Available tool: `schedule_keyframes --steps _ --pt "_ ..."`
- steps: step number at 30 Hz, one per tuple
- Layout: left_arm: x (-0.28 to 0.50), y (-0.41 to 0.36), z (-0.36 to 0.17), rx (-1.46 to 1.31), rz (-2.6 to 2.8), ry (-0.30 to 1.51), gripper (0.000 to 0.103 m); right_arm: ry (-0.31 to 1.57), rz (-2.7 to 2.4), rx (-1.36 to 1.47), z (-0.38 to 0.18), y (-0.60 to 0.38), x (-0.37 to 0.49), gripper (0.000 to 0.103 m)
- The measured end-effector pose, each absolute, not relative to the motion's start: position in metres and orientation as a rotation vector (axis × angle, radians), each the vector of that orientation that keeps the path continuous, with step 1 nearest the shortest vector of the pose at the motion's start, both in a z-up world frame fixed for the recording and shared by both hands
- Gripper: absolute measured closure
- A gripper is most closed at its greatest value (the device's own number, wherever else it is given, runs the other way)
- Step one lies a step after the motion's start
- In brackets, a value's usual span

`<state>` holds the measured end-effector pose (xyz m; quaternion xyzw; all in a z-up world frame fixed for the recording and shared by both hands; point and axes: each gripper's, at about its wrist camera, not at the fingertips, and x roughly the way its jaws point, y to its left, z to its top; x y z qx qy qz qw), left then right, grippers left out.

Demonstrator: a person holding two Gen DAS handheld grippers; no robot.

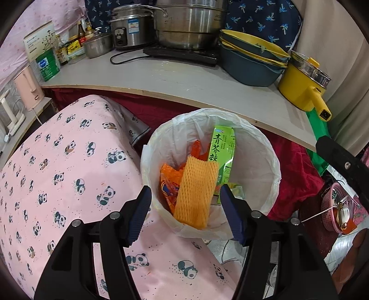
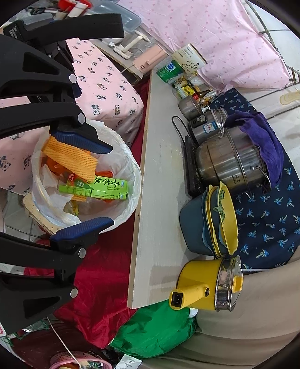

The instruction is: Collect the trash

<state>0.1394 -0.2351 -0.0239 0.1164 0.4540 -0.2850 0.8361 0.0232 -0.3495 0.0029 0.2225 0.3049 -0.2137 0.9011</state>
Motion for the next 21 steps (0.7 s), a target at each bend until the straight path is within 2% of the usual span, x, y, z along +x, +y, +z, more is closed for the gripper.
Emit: schedule_keyframes --steps 10,14,21 --pt "0.136 -0.209 -0.015 0.226 -0.535 0.918 0.044 0.662 -0.393 0.384 0.006 -0.321 0.027 0.032" --pt "0.132 -0.197 -0.009 0.213 -0.499 0.885 0.032 0.671 -0.394 0.332 0.009 -0.309 0.025 0.029" --pt "0.125 -0.179 -0.002 0.202 -0.47 0.864 0.032 0.693 -0.378 0.283 0.01 -0.289 0.022 0.023"
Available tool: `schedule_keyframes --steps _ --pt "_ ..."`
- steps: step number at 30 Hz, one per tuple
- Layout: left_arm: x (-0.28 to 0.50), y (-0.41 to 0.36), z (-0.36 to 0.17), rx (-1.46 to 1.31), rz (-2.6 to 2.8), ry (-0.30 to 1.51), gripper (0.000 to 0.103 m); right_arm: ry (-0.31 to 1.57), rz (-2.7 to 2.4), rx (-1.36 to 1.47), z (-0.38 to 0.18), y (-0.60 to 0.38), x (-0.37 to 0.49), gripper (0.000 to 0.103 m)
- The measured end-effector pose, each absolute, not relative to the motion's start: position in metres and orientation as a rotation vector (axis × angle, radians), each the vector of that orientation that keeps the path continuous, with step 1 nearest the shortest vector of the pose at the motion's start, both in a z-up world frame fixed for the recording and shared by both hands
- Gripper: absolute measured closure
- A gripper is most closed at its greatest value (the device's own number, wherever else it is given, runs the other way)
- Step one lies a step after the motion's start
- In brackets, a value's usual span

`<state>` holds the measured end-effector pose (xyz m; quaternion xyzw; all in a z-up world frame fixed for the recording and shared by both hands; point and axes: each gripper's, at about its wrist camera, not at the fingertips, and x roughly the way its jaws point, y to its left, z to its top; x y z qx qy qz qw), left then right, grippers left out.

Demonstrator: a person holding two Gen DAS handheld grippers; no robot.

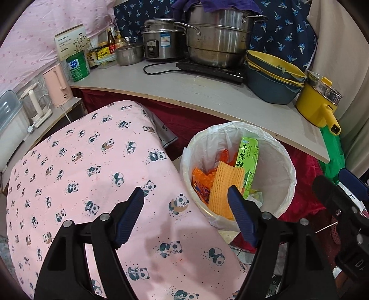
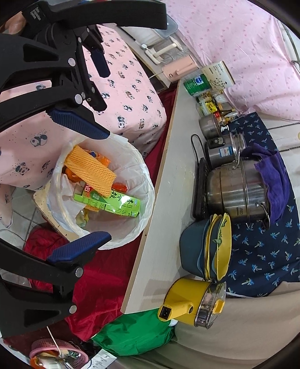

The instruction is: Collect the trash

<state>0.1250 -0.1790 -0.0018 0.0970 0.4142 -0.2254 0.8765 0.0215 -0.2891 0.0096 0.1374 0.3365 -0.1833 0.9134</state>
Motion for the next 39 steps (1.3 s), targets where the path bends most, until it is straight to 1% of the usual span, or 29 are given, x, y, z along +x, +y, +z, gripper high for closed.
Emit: schedule_keyframes --steps 3,8,16,17,18,19,20,39 --pt "0.121 -0.172 0.0 0.197 -0.457 0.857 0.032 0.701 -0.371 0.272 0.01 -0.282 0.019 0.02" --pt "0.114 -0.158 0.003 0.184 -0.433 0.849 0.024 0.719 -0.364 0.251 0.008 -0.27 0.018 0.019" --pt "0.106 -0.139 0.002 0.182 -0.399 0.834 0.02 0.743 -0.344 0.238 0.002 -0.256 0.016 0.018" --pt "0.105 -0.138 0.002 0.183 -0.393 0.833 0.019 0.746 -0.342 0.235 0.001 -0.255 0.016 0.016" --pt "0.104 -0.136 0.001 0.183 -0.388 0.832 0.018 0.749 -0.336 0.233 0.0 -0.254 0.016 0.008" --pt "0.103 -0.134 0.001 0.184 -0.379 0.83 0.017 0.75 -0.337 0.231 -0.001 -0.253 0.015 0.006" --pt "0.103 -0.132 0.001 0.182 -0.373 0.826 0.016 0.748 -0.338 0.229 -0.001 -0.252 0.015 0.006" --pt "0.089 -0.114 -0.012 0.178 -0.308 0.815 0.014 0.776 -0.391 0.197 -0.018 -0.248 0.004 0.006"
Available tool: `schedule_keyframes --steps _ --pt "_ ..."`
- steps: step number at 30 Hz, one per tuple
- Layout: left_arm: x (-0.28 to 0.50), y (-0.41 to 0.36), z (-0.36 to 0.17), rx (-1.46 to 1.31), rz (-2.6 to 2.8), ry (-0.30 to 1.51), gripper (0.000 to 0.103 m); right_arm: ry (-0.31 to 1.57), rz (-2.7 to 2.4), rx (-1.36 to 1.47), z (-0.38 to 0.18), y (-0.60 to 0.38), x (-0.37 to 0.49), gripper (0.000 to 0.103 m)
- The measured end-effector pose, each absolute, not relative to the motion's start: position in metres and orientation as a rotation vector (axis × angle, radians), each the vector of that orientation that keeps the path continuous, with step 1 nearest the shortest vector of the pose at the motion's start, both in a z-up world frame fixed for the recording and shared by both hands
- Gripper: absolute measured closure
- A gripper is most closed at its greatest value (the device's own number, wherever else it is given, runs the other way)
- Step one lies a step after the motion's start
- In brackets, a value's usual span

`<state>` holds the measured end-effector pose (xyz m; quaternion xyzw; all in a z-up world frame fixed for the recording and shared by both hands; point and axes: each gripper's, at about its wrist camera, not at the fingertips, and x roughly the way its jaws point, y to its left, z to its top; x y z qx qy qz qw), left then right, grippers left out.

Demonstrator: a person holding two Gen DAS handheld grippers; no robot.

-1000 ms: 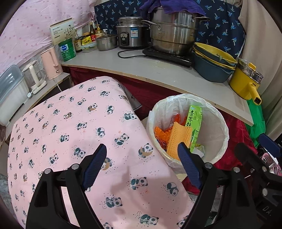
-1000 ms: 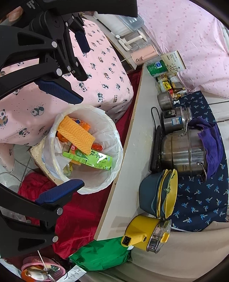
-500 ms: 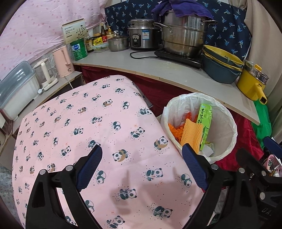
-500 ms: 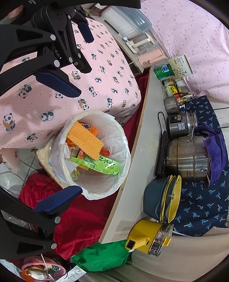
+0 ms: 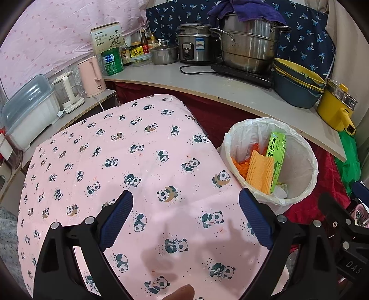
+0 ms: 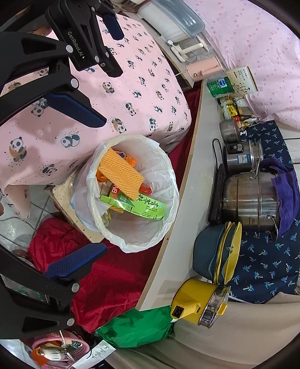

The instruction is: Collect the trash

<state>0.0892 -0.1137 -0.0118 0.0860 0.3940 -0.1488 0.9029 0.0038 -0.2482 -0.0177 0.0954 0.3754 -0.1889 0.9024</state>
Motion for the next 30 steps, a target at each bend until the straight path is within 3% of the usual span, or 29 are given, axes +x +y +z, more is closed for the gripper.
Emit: schedule_keyframes --steps 30 --pt "0.076 -0.119 -0.016 0.19 -0.294 0.8 0.014 0.784 -0.404 0.195 -0.026 -0.247 0.001 0.006"
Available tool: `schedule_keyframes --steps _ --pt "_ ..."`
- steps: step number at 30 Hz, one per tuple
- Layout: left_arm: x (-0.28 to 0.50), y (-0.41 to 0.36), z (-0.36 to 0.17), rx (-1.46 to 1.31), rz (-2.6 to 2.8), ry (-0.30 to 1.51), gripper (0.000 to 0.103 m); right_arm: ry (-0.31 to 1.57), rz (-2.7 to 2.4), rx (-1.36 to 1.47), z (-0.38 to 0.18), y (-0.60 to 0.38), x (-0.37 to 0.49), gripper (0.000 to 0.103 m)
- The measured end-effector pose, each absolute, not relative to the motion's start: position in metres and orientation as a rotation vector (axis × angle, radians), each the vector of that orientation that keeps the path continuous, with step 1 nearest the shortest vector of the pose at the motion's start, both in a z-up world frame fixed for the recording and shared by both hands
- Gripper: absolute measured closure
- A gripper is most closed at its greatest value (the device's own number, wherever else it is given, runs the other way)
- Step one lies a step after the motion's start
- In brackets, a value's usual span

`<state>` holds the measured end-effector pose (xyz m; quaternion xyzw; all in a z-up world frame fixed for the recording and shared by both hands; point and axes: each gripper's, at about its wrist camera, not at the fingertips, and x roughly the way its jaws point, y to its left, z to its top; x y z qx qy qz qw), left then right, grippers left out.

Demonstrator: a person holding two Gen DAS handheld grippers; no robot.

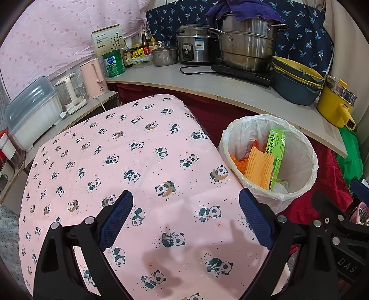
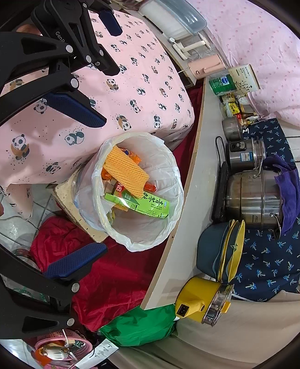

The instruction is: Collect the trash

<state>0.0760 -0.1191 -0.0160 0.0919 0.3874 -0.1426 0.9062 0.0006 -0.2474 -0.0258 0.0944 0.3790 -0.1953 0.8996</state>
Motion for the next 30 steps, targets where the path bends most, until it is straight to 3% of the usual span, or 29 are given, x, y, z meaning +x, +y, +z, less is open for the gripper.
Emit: schedule_keyframes --steps 30 --pt "0.075 -0.1169 -0.0215 0.196 -0.294 0.815 0.014 0.788 -0.406 0.194 -0.0288 -0.2488 0.0004 0.006"
